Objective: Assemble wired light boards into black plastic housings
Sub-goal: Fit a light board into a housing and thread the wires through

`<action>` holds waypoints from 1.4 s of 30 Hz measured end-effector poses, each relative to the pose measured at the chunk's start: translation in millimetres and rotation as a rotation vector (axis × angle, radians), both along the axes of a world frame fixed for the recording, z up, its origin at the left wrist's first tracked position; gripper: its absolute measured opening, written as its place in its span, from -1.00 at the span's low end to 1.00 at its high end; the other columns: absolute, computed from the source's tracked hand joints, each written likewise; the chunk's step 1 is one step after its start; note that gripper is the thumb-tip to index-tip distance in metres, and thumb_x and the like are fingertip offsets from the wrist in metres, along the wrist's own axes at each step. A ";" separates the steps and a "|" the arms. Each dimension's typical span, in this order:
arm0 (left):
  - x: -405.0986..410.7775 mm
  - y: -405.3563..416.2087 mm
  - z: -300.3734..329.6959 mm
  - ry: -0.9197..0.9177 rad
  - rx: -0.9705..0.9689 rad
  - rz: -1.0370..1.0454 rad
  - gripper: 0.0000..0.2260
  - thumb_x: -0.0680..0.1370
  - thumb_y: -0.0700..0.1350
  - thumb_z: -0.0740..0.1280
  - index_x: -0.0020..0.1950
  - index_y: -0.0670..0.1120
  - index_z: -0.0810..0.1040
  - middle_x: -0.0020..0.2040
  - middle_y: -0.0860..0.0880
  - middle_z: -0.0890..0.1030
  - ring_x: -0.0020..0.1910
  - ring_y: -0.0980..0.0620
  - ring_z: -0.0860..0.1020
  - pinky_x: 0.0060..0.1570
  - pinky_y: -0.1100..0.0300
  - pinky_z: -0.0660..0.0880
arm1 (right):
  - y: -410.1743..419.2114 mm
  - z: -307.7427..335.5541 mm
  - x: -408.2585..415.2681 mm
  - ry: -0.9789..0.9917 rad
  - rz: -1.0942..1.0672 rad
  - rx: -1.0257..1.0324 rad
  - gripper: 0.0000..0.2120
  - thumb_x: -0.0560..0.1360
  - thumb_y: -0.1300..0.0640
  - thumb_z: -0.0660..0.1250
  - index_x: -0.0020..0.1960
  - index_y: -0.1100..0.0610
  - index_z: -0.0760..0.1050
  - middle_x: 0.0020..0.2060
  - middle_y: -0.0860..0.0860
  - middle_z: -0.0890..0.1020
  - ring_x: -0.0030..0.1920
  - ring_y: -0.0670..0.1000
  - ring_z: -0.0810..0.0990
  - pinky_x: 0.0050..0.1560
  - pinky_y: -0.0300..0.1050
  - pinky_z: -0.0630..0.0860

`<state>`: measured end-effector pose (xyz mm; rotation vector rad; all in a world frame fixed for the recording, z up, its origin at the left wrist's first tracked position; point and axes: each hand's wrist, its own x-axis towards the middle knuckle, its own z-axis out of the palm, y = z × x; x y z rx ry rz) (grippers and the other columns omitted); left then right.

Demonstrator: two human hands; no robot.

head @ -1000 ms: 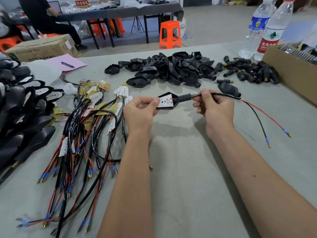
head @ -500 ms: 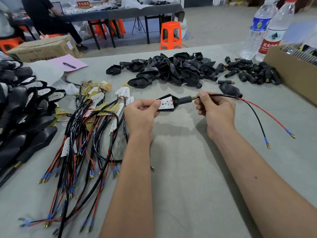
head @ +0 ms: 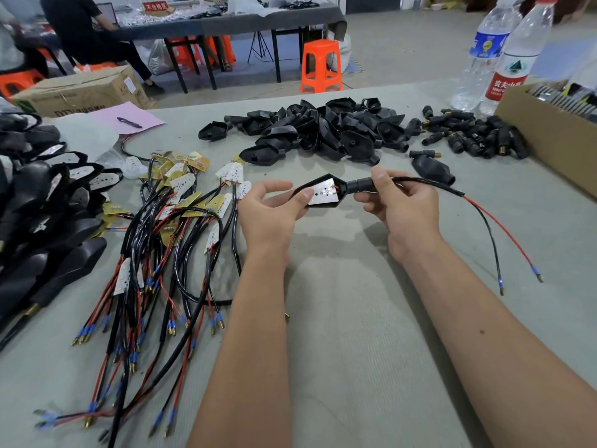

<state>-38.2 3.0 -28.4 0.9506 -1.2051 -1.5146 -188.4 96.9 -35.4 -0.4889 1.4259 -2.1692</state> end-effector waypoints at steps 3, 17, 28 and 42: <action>1.6 -1.6 0.5 0.035 0.057 -0.060 -0.88 0.46 -0.28 0.57 -0.06 -0.18 0.69 -0.13 -0.13 0.75 -0.09 -0.03 0.73 -0.03 0.21 0.64 | 0.1 0.7 -0.8 -0.051 0.001 -0.028 -0.87 0.58 0.16 0.46 -0.06 0.23 0.59 -0.25 0.08 0.73 -0.21 0.12 0.76 -0.31 -0.24 0.59; 8.4 0.2 2.7 0.051 0.105 -0.107 -0.94 0.50 -0.38 0.48 -0.11 -0.25 0.66 -0.14 -0.18 0.72 -0.13 -0.05 0.72 -0.07 0.20 0.66 | 2.5 1.7 -2.6 -0.074 0.048 -0.016 -0.80 0.60 0.12 0.43 -0.06 0.26 0.64 -0.18 0.14 0.73 -0.21 0.09 0.74 -0.31 -0.24 0.57; 12.5 -2.0 -0.4 0.040 0.086 -0.136 -0.95 0.51 -0.39 0.46 -0.09 -0.28 0.66 -0.25 -0.12 0.72 -0.22 0.01 0.72 -0.13 0.24 0.65 | 6.2 0.2 -8.8 -0.067 0.051 0.031 -0.86 0.58 0.21 0.45 -0.06 0.30 0.63 -0.27 0.13 0.70 -0.30 0.01 0.66 -0.29 -0.24 0.58; 6.3 -10.7 -8.5 -0.166 -0.162 0.004 -0.90 0.53 -0.30 0.49 -0.13 -0.12 0.69 -0.23 -0.10 0.71 -0.29 0.06 0.69 -0.23 0.29 0.61 | 6.7 4.8 14.7 1.017 -0.302 0.410 -0.73 0.59 -0.04 0.39 -0.20 0.09 0.60 -0.33 -0.08 0.60 -0.27 -0.07 0.53 -0.20 -0.22 0.40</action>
